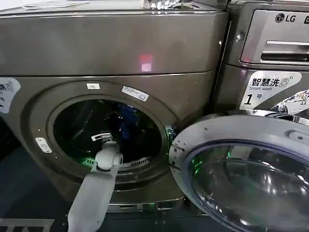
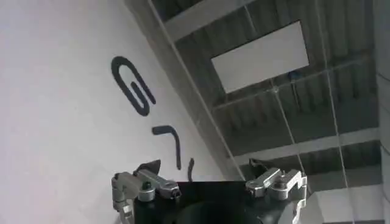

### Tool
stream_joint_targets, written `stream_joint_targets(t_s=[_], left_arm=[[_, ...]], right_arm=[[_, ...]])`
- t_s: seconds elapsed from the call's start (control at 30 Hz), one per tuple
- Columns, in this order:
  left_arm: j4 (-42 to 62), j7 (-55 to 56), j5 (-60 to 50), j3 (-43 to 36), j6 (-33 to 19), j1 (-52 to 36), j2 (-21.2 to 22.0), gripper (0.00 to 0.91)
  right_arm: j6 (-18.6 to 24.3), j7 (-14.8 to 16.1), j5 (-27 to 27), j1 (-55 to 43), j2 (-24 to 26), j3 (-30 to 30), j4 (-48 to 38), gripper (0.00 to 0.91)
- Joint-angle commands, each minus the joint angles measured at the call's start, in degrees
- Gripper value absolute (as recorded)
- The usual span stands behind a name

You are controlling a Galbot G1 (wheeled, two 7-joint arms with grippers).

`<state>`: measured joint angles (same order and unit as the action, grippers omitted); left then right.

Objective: Grasp the clothes from the dryer.

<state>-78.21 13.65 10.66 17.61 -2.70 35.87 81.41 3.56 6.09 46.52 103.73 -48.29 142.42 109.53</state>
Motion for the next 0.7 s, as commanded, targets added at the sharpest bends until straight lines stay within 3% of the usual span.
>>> stream_joint_targets(t_s=[0.03, 0.7], left_arm=[[-0.5, -2.7, -0.3, 0.1, 2.1, 0.7, -0.2, 0.000], [0.1, -4.3, -0.8, -0.8, 2.3, 0.3, -0.7, 0.000]], right_arm=[[0.2, -0.2, 0.3, 0.0, 0.0, 0.3, 0.0, 0.907], [-0.2, 1.2, 0.3, 0.3, 0.1, 0.9, 0.7, 0.907]])
